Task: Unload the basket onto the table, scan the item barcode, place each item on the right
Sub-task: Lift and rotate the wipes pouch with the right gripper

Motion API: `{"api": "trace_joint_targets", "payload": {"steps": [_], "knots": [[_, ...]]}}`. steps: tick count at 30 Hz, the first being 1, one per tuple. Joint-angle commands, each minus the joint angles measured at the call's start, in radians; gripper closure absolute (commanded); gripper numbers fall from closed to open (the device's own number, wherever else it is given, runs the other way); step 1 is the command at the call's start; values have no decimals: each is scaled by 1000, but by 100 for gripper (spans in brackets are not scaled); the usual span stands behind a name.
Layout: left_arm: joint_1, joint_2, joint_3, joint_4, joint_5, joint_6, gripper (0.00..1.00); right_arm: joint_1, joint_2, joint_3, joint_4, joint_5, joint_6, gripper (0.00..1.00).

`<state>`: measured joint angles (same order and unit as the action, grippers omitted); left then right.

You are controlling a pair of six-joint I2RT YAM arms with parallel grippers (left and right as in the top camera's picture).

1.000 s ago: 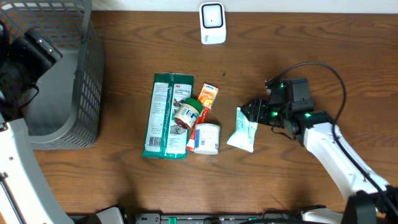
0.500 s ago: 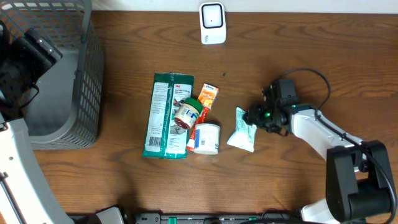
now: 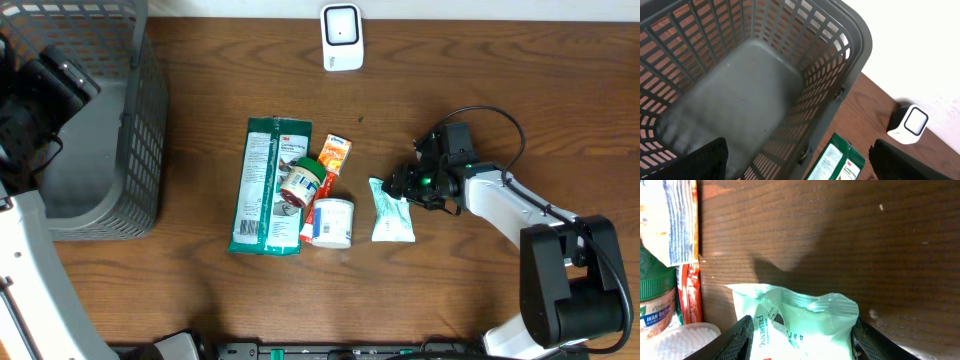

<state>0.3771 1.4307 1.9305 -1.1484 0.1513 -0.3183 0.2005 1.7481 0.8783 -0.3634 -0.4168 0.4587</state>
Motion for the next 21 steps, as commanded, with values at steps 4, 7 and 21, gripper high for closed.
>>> {"api": "trace_joint_targets", "payload": {"steps": [4, 7, 21], "knots": [[4, 1, 2, -2, -2, -9, 12, 9, 63, -43, -104, 46, -56, 49], [4, 1, 2, -2, -2, -9, 12, 9, 63, -43, -120, 61, -57, 65], [4, 1, 2, -2, -2, -9, 12, -166, -100, -28, -225, -63, -48, 89]]}}
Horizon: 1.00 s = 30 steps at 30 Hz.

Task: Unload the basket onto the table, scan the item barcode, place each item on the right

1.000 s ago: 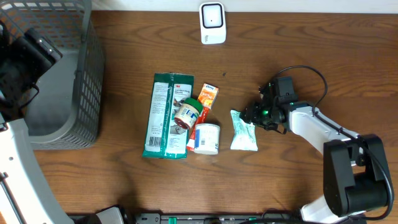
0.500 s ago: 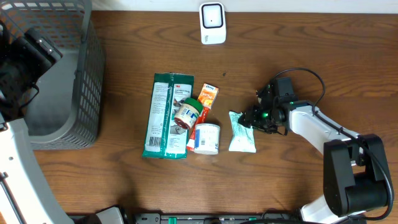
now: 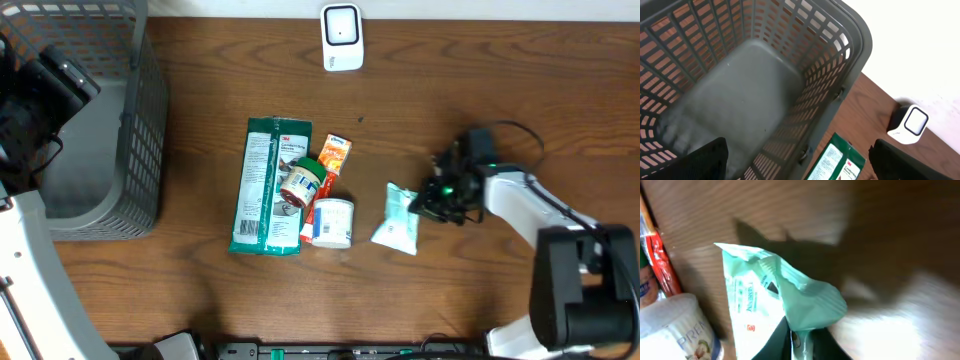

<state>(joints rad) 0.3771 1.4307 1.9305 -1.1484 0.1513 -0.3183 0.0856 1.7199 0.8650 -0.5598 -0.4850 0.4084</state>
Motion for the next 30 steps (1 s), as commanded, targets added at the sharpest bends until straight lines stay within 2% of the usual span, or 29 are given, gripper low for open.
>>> {"api": "trace_joint_targets", "payload": {"steps": [1, 5, 7, 13, 23, 30], "knots": [[4, 1, 2, -2, -2, -9, 12, -62, -100, -15, -50, 13, 2, 84], [4, 1, 2, -2, -2, -9, 12, -64, -121, -15, -57, 18, -35, 48], [4, 1, 2, -2, -2, -9, 12, -64, -121, -15, -57, 26, -44, 36], [4, 1, 2, -2, -2, -9, 12, -64, -121, -15, -23, 131, -87, 14], [4, 1, 2, -2, -2, -9, 12, -15, -111, -71, 49, 144, -103, 18], [4, 1, 2, -2, -2, -9, 12, 76, -111, -171, 130, 178, -63, 32]]}}
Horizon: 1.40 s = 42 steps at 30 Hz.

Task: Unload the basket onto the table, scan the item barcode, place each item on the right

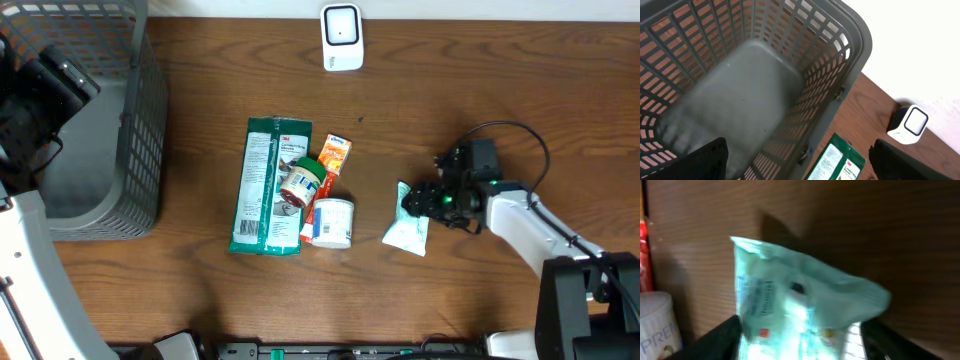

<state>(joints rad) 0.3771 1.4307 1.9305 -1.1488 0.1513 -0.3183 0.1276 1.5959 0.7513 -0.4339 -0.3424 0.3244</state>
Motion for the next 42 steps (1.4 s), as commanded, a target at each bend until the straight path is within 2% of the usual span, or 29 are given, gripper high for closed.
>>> {"api": "trace_joint_targets", "payload": {"steps": [1, 2, 5, 6, 8, 13, 20, 25, 32, 42], "knots": [[4, 1, 2, -2, -2, -9, 12, 43, 13, -70, 18, 58, 36, 39], [4, 1, 2, -2, -2, -9, 12, 45, 13, -77, 27, 67, 43, 48], [4, 1, 2, -2, -2, -9, 12, 43, 13, -85, 49, 62, 45, 96], [4, 1, 2, -2, -2, -9, 12, 41, 12, -84, 57, 52, 45, 99], [4, 1, 2, -2, -2, -9, 12, 31, 10, -72, 59, 11, 36, 99], [4, 1, 2, -2, -2, -9, 12, -35, -59, -5, 17, -248, -75, 99], [4, 1, 2, -2, -2, -9, 12, -138, -202, 5, -33, -491, -79, 99], [4, 1, 2, -2, -2, -9, 12, -128, -324, 5, -107, -500, -144, 99], [4, 1, 2, -2, -2, -9, 12, -66, -480, 5, -113, -497, -112, 99], [4, 1, 2, -2, -2, -9, 12, 64, -527, 5, -117, -464, -94, 99]]}}
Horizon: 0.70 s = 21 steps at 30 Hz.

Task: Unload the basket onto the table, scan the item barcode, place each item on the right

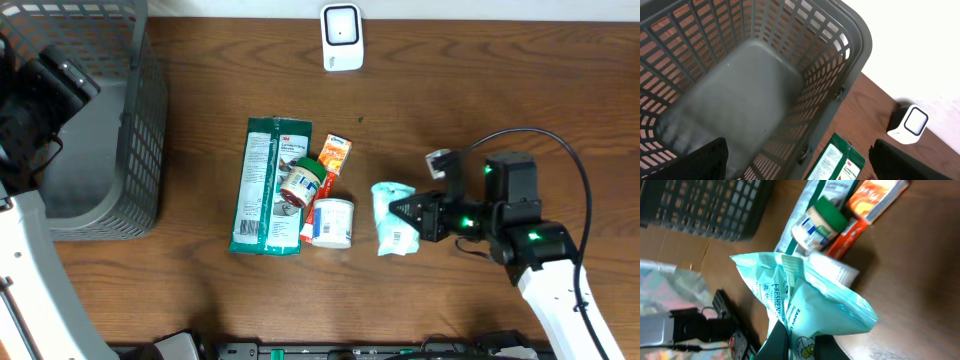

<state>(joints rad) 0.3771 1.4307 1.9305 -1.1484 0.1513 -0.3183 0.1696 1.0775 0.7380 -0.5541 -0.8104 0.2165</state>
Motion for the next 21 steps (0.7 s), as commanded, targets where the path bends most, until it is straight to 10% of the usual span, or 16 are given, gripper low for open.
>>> {"api": "trace_joint_targets", "payload": {"steps": [1, 21], "knots": [[4, 1, 2, -2, -2, -9, 12, 24, -9, 18, 3, 6, 20, 99], [4, 1, 2, -2, -2, -9, 12, 25, -9, 18, 24, 51, 146, 99]]}}
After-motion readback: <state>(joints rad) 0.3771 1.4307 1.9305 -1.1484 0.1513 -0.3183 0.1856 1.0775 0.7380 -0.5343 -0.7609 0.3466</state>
